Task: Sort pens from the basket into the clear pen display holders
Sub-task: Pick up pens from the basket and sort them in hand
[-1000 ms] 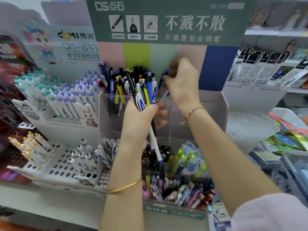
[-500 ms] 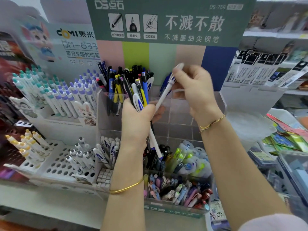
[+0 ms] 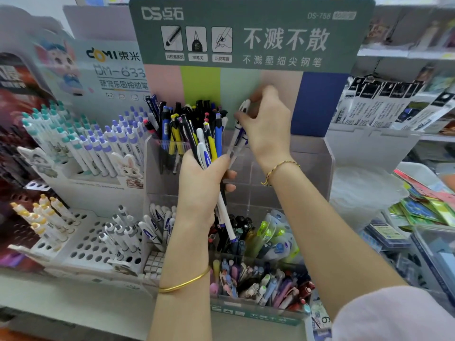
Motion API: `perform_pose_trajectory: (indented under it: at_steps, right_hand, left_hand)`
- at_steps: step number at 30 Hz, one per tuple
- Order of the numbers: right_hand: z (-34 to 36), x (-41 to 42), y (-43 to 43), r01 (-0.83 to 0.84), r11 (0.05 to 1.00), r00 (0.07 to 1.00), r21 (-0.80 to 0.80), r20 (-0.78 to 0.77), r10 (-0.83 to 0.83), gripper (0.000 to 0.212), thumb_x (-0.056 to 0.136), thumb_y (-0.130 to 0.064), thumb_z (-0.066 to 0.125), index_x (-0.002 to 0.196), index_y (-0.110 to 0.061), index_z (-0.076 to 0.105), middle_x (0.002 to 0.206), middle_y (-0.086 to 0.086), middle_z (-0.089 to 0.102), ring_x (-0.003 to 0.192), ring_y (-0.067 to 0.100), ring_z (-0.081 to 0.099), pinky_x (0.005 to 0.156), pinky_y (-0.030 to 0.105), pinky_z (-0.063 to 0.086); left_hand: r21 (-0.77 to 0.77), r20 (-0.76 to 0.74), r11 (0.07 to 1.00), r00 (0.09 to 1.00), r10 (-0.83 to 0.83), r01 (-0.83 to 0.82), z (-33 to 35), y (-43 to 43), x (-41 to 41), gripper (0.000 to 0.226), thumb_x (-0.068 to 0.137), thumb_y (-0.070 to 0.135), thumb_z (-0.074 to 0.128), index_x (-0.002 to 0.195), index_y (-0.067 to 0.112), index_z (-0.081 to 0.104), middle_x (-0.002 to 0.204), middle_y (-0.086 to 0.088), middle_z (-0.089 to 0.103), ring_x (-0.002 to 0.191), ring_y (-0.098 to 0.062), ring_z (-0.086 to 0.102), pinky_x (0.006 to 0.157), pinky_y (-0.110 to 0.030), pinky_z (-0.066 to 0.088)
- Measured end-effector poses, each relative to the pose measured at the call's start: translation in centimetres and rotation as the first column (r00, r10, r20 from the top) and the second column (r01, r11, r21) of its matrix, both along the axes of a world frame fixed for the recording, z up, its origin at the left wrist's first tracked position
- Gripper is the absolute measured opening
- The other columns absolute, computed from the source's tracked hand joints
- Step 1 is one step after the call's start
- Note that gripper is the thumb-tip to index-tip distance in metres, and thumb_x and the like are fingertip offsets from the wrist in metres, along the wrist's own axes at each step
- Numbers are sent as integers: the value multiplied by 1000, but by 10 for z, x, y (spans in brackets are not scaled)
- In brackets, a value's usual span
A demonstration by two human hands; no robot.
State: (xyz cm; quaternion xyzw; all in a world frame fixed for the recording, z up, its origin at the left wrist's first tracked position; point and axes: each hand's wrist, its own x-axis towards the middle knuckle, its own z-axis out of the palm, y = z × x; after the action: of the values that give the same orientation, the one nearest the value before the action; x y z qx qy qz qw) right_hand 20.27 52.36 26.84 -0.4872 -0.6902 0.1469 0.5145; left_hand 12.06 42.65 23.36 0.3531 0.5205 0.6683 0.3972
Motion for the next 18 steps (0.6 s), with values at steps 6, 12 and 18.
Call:
perform_pose_trajectory:
  at_steps: [6, 12, 18]
  right_hand:
    - [-3, 7, 3, 36, 997, 997, 70, -72, -31, 23, 85, -11, 57, 106, -5, 64, 95, 16, 66, 86, 34, 65, 82, 43, 52]
    - [6, 24, -26, -273, 949, 954, -158, -171, 246, 9, 90, -22, 64, 95, -14, 64, 75, 1, 65, 53, 8, 59, 44, 17, 44]
    - [13, 28, -22, -372, 909, 867, -189, -420, 267, 11, 88, -1, 62, 92, -11, 59, 74, 3, 61, 50, 3, 53, 42, 13, 38]
  left_hand:
    - [1, 26, 1000, 999, -21, 21, 1, 1, -2, 26, 92, 5, 61, 115, 2, 49, 92, -10, 61, 64, -11, 67, 50, -23, 52]
    - [24, 27, 999, 999, -38, 38, 3, 3, 3, 32, 91, 4, 62, 120, 1, 49, 94, -13, 65, 64, -13, 69, 52, -25, 54]
    - [56, 63, 996, 995, -75, 72, 0, 4, 2, 28, 95, 5, 56, 120, -4, 50, 88, -11, 71, 74, -22, 73, 58, -31, 58]
